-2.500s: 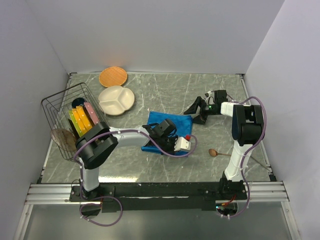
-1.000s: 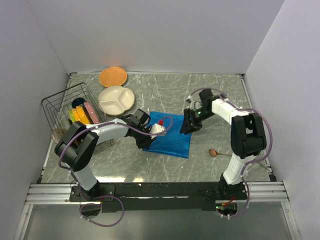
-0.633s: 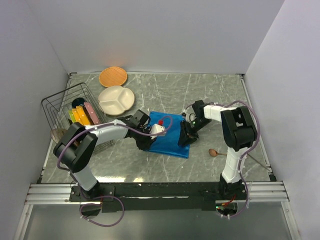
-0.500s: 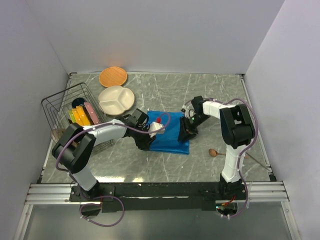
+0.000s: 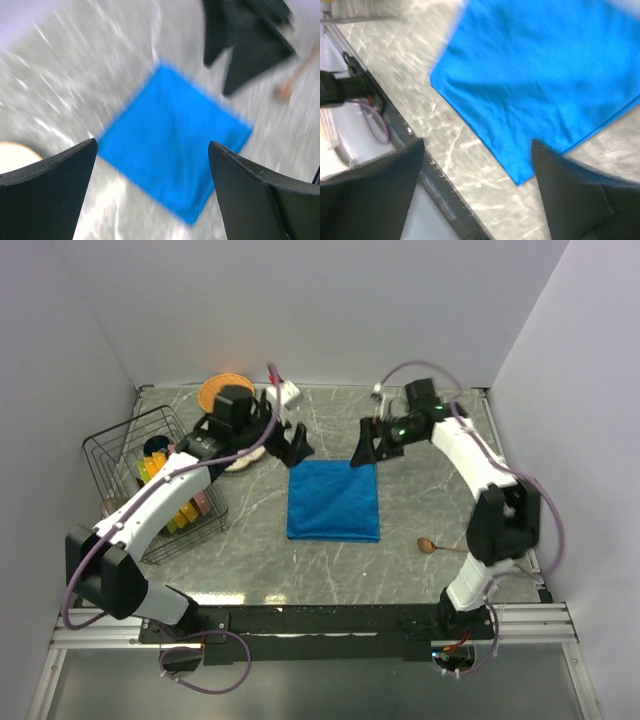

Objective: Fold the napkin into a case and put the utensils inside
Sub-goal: Smooth out the lower triangle-folded napkin at the center of the board.

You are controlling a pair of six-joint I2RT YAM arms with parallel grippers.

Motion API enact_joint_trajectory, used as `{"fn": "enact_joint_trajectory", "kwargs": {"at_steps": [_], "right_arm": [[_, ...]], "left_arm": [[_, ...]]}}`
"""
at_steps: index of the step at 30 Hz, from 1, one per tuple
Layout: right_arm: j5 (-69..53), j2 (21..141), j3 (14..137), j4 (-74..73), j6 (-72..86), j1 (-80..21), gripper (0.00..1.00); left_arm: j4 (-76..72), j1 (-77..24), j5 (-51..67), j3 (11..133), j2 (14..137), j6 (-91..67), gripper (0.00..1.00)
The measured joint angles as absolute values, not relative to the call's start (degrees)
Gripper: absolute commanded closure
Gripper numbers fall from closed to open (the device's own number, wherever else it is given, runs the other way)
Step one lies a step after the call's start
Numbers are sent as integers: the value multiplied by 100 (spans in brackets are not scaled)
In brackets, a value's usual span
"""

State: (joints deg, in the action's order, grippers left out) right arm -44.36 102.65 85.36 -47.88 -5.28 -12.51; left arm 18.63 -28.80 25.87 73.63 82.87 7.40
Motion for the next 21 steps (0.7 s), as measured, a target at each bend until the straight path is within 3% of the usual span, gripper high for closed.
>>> {"fn": "enact_joint_trajectory", "kwargs": {"at_steps": [6, 11, 14, 17, 21], "right_arm": [[-4077, 8374, 8221, -2729, 419, -1035, 0], [-5164, 8665, 8305, -1653, 1619, -834, 0], [-5680, 8790, 6619, -578, 2770, -875, 0], [-5931, 8844, 4864, -397, 3649, -1087, 0], [-6224, 8897, 4160, -215, 4246, -1380, 0]], "left_arm": [[773, -2794, 2639, 7719, 8106, -336, 1], [226, -2630, 3994, 7594, 8556, -1208, 1], [-486, -2565, 4805, 6364, 8597, -2285, 1], [-1057, -2657, 5190, 5435, 8799, -3199, 1], [-1859, -2799, 5596, 4742, 9181, -4292, 1]]}}
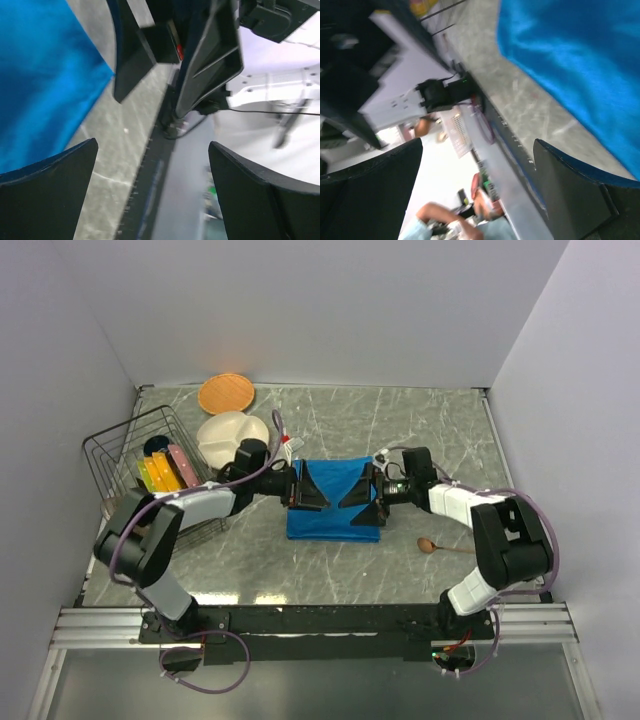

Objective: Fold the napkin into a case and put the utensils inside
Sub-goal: Smooth out the lower triangle-folded napkin at the center of the board.

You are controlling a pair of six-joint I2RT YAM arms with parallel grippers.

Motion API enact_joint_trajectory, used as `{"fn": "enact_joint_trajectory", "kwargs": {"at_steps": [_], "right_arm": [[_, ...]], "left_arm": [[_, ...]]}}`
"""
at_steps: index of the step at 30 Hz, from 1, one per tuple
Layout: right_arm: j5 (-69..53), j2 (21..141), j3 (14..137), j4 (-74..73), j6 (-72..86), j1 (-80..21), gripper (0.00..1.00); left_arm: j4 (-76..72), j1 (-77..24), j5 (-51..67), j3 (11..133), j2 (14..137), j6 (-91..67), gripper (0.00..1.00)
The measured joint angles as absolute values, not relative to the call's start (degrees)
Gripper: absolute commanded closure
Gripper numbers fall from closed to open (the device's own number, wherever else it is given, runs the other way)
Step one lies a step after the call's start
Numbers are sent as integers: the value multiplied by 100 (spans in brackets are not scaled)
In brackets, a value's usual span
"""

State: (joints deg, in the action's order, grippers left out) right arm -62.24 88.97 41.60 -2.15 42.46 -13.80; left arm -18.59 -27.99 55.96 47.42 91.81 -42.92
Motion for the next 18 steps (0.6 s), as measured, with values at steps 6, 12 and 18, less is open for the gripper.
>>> {"fn": "enact_joint_trajectory", "kwargs": {"at_steps": [6, 12, 18], "right_arm": [[-6608, 9585, 4075, 967, 4829, -1385, 0], [-6735, 9786, 3618, 1678, 5245, -1415, 0], [-6722, 10097, 3527, 1737, 5019, -1426, 0]], "left_arm": [[-3774, -2875, 6171, 4534, 10108, -5905, 1], [-5100, -3135, 6420, 4165, 10663, -6877, 1], [-5284, -3282, 6469, 4084, 10910, -6744, 1]]}}
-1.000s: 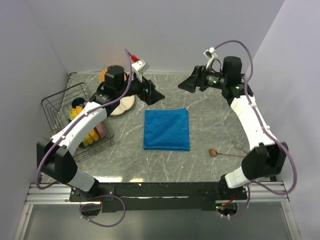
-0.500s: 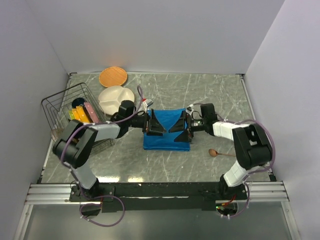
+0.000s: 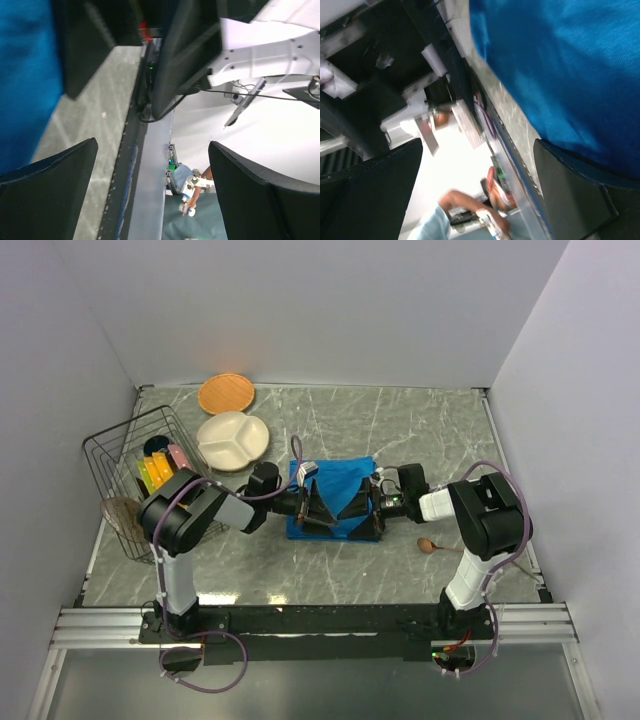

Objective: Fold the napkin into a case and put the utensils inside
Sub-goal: Smooth out the lower triangle-folded napkin at the center of the board.

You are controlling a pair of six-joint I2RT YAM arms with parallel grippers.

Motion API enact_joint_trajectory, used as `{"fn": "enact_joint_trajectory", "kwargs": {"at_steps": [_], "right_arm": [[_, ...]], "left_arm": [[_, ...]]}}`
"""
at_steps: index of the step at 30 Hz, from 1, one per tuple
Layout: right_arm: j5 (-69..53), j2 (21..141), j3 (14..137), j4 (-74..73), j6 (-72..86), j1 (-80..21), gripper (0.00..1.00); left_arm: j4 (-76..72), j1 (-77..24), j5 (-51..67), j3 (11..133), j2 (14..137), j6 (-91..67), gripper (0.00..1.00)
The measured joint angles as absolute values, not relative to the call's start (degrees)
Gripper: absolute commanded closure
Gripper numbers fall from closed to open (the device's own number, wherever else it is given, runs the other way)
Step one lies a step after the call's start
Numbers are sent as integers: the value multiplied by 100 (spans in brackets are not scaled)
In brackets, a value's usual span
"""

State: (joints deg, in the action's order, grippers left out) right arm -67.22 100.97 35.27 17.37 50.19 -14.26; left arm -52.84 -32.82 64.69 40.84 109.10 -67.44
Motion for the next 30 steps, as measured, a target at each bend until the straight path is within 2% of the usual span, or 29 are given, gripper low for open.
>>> {"fn": "enact_joint_trajectory", "kwargs": {"at_steps": [8, 16, 30], "right_arm": [[-6788, 10318, 3610, 1605, 4375, -1372, 0], [-6643, 10374, 3791, 1035, 3669, -1153, 0], [-6447, 10066, 3870, 281, 3461, -1151, 0]], "left_arm": [[-4528, -3251, 6471, 4071, 11327, -5747, 1], [-4224, -3065, 7028, 3951, 11244, -4943, 1], [-1448, -2792, 7210, 4307, 10709, -2582, 1]]}}
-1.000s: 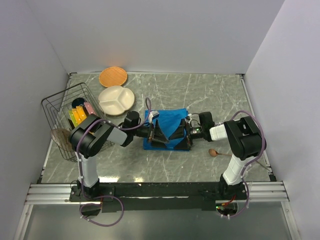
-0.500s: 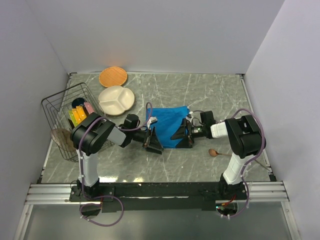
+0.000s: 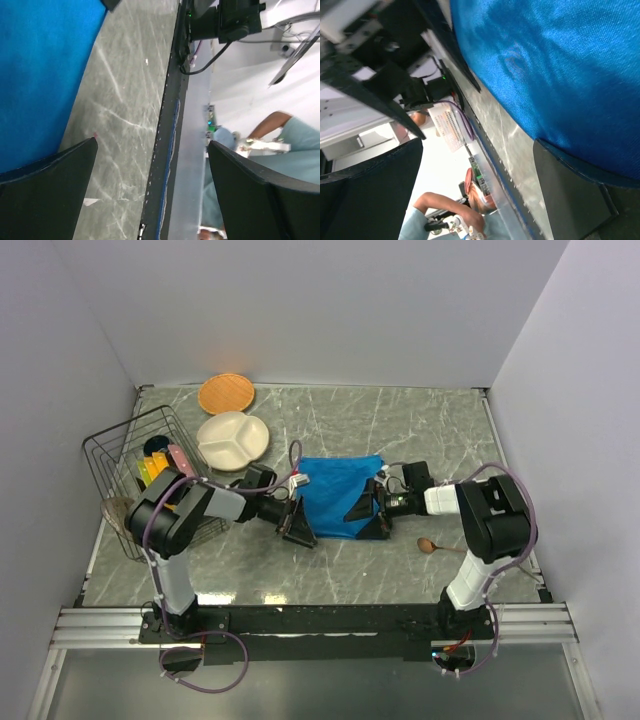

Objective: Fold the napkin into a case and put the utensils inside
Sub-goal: Smooth out the lower triangle-folded napkin at the center of the board.

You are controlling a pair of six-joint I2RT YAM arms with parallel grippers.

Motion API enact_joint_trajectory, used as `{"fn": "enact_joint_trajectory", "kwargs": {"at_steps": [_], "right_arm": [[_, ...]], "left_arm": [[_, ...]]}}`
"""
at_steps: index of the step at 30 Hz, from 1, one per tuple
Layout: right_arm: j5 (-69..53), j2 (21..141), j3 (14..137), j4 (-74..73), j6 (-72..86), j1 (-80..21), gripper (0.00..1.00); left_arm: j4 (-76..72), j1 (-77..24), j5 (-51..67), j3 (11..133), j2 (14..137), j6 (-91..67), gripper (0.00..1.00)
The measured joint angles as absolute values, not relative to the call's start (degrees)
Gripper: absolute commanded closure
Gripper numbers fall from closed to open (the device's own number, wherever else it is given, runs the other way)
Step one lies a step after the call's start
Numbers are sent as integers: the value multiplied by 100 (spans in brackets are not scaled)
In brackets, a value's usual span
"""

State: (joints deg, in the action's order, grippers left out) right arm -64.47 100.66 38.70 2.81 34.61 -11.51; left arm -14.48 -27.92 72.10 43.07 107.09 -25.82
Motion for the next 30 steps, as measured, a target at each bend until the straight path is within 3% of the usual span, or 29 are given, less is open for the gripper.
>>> {"fn": "enact_joint_trajectory", "kwargs": {"at_steps": [3, 9, 17, 30], "right_arm": [[-6320, 9564, 3841, -143, 3487, -1251, 0], [-6272, 8860, 4185, -294, 3575, -1304, 0], [-6003, 9837, 4261, -274, 3605, -1291, 0], [-6499, 10296, 4309, -661, 2832, -1011, 0]], "left_arm": [[-1041, -2923, 7111, 4580, 10425, -2379, 1], [-1863, -3170, 6770, 5054, 10169, -2980, 1], [-3334, -3369, 6274, 5129, 11262, -4300, 1], [-2416, -3173, 6377, 5059, 11306, -3417, 1]]}}
